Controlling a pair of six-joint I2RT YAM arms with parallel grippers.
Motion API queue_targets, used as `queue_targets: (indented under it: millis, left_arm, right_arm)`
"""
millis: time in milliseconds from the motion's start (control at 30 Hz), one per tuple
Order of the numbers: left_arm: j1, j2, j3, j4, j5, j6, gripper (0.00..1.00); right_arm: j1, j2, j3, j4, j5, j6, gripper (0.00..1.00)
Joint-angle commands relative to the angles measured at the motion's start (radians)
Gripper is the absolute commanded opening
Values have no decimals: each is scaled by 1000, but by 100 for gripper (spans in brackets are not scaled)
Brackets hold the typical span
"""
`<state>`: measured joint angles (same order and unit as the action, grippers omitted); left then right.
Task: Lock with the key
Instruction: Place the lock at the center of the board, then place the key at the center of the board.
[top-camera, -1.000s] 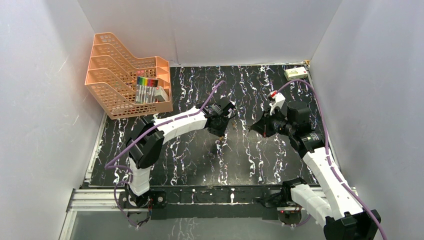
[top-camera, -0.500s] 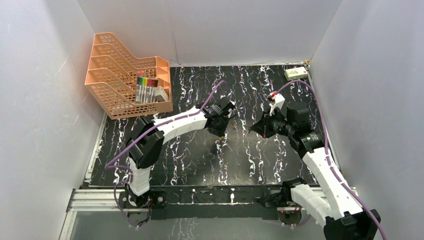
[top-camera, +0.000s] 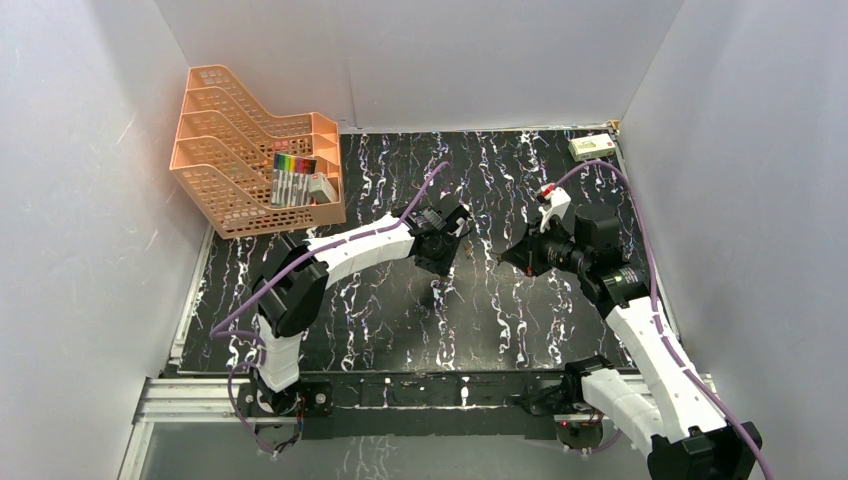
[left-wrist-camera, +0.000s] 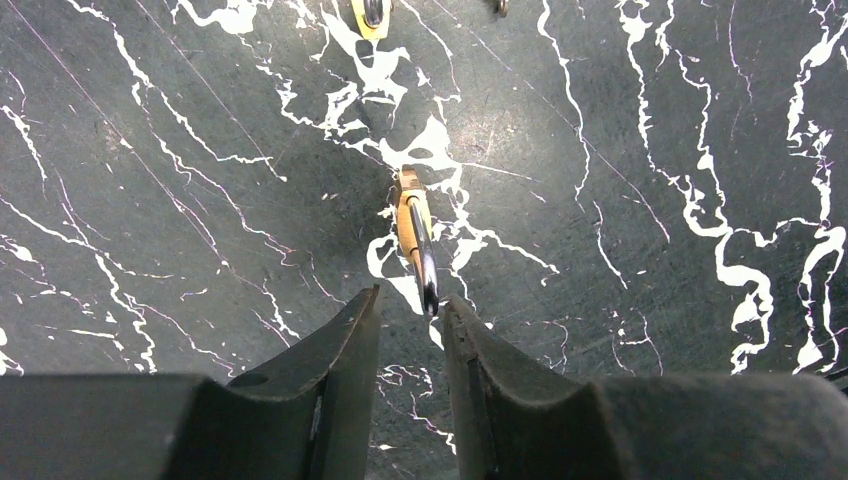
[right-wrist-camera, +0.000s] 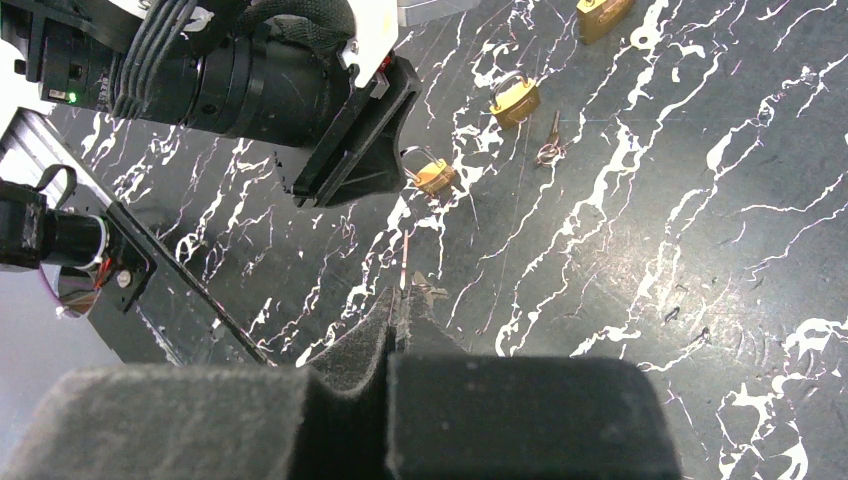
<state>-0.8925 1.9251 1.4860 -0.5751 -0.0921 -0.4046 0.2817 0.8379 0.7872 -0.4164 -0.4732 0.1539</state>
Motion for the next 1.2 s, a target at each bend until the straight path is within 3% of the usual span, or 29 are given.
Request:
queue_targets:
  millis: [0,267,467,833,1167]
  left_arm:
    - [-4,-6,26,-31,8,1,31]
    - [-3,-16,35,-27,22,-2,42]
    - [-3,-74,20,29,34,-4,60]
    - [46,-226,-72,166,87,-39,67]
    - [132,-329,-161,175,92,-26,73]
  right_arm:
    - [-4,-22,-11,41,0,-1,0]
    - [-3,-19,-14,39,1,3,0]
    - [-4,6,-25,48,-33,37,0]
    - [-2,32,-10,11,-39,107,0]
    - [9,69,-3,-1,7,126,0]
